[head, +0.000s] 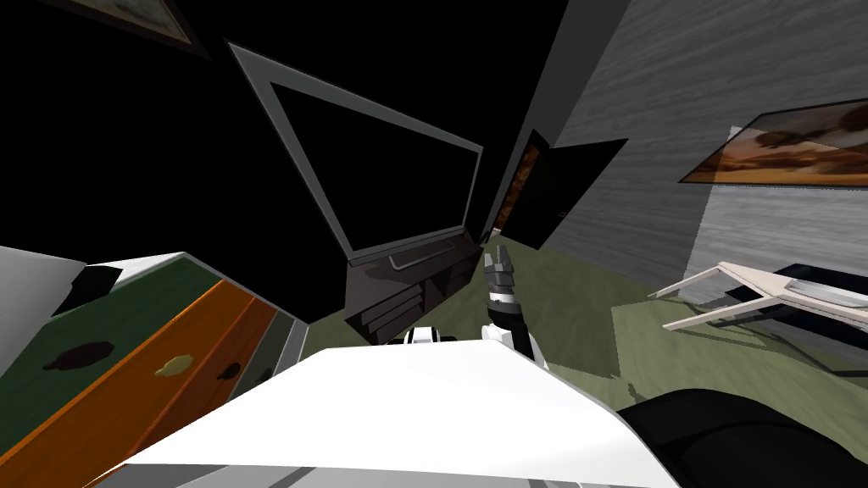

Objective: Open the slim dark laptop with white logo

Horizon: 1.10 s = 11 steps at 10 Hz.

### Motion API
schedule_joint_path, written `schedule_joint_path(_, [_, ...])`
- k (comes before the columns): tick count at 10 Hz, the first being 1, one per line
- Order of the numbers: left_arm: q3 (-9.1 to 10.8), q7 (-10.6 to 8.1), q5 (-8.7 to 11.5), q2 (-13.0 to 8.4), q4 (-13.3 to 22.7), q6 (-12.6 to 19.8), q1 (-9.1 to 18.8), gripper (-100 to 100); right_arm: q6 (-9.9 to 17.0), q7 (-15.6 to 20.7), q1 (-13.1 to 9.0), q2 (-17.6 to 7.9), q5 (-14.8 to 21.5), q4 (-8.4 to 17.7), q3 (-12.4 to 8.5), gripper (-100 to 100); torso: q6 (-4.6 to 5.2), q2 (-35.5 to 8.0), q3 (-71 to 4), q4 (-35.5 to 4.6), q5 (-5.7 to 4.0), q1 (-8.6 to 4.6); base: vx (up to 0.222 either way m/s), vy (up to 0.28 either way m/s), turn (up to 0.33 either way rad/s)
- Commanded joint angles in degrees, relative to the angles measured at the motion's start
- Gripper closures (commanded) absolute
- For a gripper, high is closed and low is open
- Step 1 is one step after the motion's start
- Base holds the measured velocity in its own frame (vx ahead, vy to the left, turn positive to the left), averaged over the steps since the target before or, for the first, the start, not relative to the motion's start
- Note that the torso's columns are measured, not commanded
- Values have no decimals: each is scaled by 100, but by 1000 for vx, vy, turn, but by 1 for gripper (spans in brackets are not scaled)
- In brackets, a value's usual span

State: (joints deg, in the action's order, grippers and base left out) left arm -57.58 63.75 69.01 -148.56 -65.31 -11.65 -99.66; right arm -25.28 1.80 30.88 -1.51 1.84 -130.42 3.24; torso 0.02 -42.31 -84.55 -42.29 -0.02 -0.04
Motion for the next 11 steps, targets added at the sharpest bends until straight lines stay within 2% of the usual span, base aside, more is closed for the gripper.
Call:
schedule_joint_path(1, [-3,-522,0,1,-3,-4,380,-100,0,0,0,0,0,0,0,0,0,15,-10,5,1,2,0,0,0])
schedule_joint_path(2, [-3,-558,0,1,-3,-4,548,-100,0,0,1,0,0,0,0,0,-1,18,-13,6,2,4,0,0,0])
schedule_joint_path(3, [42,-550,43,-62,13,-15,340,-100,0,0,1,0,0,0,0,0,3,16,-11,6,3,6,-40,81,49])
schedule_joint_path(4, [11,-560,20,-26,18,-31,398,-100,0,0,0,-1,0,0,-1,0,0,-1,-1,1,10,32,-25,51,4])
schedule_joint_path(5, [15,-553,24,-29,14,-23,394,100,0,0,0,-1,0,0,-1,0,-1,0,1,0,12,21,-2,6,-2])
schedule_joint_path(7, [362,-685,26,124,64,359,452,100,0,0,0,0,0,0,0,0,-1,-4,1,0,-3,-12,-62,-28,-51])
schedule_joint_path(8, [362,-685,26,124,64,444,452,100,0,0,-1,0,0,0,1,0,-2,-14,8,-4,-5,-14,-62,-38,-25])
schedule_joint_path(10, [709,-816,29,275,113,813,510,100,0,0,0,1,0,0,1,0,-2,0,-1,0,1,0,-71,-54,-45])
schedule_joint_path(11, [709,-816,29,275,113,911,510,100,0,0,-1,1,0,0,1,0,-2,1,-1,1,2,2,-52,-45,-21])
